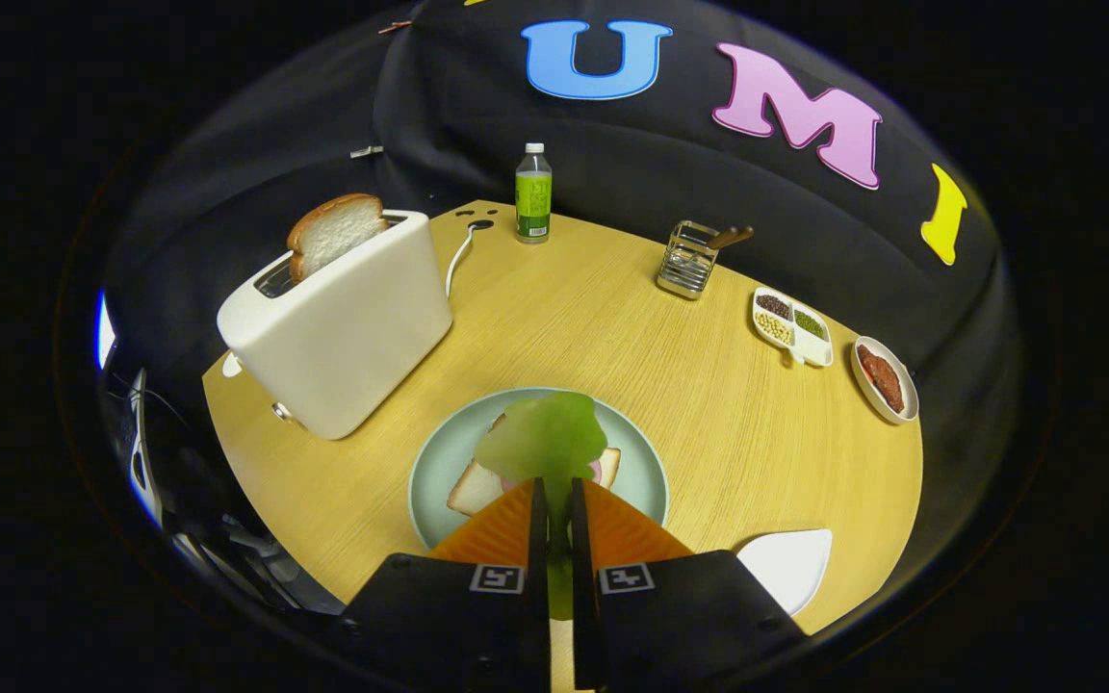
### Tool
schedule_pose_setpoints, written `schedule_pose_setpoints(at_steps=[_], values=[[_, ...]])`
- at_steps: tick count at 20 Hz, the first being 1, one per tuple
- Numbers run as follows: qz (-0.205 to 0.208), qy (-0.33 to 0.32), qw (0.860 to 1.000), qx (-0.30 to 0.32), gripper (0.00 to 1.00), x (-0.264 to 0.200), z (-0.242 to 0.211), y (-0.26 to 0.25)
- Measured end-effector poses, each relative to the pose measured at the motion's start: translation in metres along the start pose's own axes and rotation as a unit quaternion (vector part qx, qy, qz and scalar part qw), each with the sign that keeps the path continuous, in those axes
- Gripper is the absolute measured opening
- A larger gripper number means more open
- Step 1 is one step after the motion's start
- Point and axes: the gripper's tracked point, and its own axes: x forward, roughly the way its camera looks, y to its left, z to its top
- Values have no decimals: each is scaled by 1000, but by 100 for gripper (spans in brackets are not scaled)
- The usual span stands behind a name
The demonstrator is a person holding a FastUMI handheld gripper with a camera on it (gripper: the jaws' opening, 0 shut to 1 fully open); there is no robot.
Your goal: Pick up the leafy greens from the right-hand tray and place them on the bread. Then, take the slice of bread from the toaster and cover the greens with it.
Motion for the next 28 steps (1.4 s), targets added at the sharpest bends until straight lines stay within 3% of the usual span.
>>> schedule_pose_setpoints(at_steps=[5, 6, 9, 16, 23, 28], values=[[-5, 16, 1000, -7, 20, 14, -4, 4], [-5, 18, 1000, -12, 29, 16, -4, 5], [-1, 24, 1000, -16, 40, 20, -8, 13], [1, 7, 1000, -6, 98, 13, 3, 23], [19, -73, 997, -7, 99, -31, 80, 42], [57, -121, 991, -10, 98, -57, 135, 81]])
